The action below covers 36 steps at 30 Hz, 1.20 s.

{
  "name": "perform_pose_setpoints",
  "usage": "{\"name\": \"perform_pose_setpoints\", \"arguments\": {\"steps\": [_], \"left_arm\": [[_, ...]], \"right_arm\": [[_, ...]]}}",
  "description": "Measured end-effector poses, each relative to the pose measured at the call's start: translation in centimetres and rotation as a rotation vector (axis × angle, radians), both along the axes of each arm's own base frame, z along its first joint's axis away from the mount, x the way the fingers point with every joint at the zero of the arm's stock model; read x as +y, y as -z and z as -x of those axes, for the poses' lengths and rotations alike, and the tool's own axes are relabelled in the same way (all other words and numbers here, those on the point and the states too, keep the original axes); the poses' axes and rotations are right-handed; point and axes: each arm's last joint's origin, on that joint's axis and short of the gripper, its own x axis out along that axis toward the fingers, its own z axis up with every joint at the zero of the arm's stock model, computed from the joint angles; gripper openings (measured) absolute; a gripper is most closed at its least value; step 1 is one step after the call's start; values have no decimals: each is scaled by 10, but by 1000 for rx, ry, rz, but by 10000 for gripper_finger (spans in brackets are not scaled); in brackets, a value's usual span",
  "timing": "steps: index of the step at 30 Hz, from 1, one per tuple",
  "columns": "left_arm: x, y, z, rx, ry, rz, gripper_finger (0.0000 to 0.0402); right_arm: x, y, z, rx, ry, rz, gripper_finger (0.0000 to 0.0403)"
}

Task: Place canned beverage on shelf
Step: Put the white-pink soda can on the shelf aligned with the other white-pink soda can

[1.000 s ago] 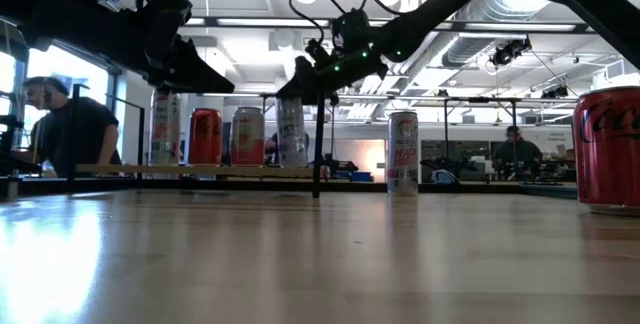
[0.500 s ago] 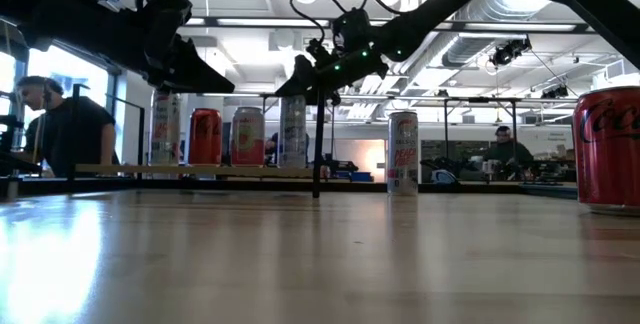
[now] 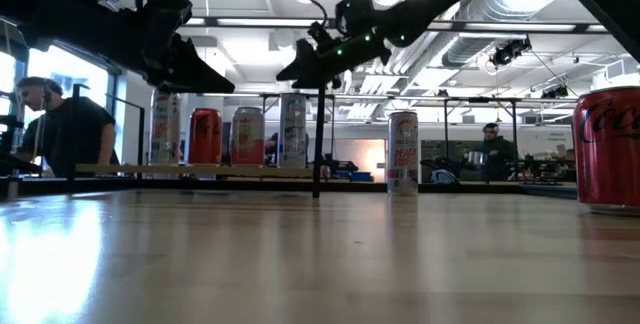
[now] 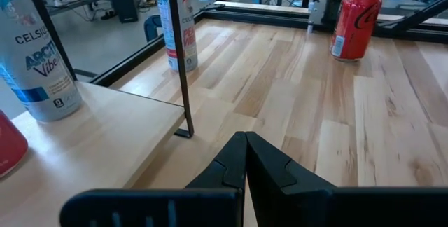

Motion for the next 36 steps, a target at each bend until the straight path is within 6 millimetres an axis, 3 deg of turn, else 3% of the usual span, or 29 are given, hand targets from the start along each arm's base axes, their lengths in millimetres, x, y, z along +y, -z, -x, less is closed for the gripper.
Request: {"name": "perform_pose_setpoints", "arguments": {"steps": [4,7,10,15,18,21,27,31,36], "left_arm": [[-1,0,-1,9,54,6,0],[-2,0,0,9,56,2,0],[-1,0,-1,8,54,1,0],[-1,0,0,11,54,-1,0],[-1,0,0,12,54,-1,0],[-2,1,0,12,56,0,0],[-2,1,0,15,53,-8,0],[-1,0,0,14,53,-16,0],[-1,0,-1,11,53,-16,0]], "right_arm": [[15,-20,7,51,-27,25,302],[29,-35,16,114,-32,62,264],[48,-49,21,176,-59,122,194],[82,-61,27,229,-126,220,31],[93,-46,35,192,-125,219,18],[106,-18,53,124,-114,202,13],[158,38,102,-14,-153,95,4],[185,52,139,-26,-48,65,3],[193,51,181,-81,196,44,4]]}}
